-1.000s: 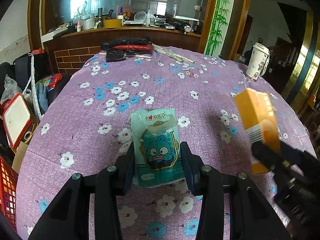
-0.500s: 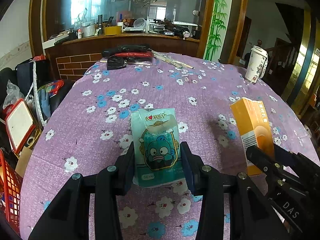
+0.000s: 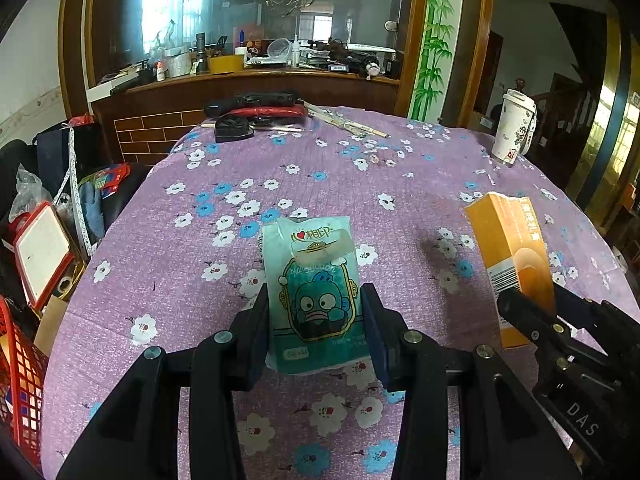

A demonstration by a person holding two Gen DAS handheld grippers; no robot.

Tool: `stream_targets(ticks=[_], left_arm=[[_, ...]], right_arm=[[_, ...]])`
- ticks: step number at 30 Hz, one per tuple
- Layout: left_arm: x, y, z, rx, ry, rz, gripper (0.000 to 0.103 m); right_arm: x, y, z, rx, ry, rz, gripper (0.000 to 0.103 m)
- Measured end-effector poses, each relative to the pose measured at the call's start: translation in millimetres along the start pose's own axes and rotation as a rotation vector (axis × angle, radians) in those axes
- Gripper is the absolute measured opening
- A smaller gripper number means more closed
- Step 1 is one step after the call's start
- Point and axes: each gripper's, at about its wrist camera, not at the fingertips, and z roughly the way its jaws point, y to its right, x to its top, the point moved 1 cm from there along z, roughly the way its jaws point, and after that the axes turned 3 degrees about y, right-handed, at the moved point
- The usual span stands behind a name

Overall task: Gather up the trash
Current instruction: 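Lift the teal packet with the left tool while the right tool lifts the orange box, then carry the teal packet and orange box over the red basket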

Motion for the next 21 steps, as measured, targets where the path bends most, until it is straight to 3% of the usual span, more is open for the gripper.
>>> stream_targets(ticks=[10, 21], left_arm=[[-3, 5, 0, 0.014, -0.015, 0.008, 0.04], [-2, -24, -71, 0.034, 0.055, -0.002, 0.041]], right_arm=[[0, 2, 1, 0.005, -0.009, 0.01, 0.051], [9, -29, -28, 0.063, -0.01, -0.006, 0.051]])
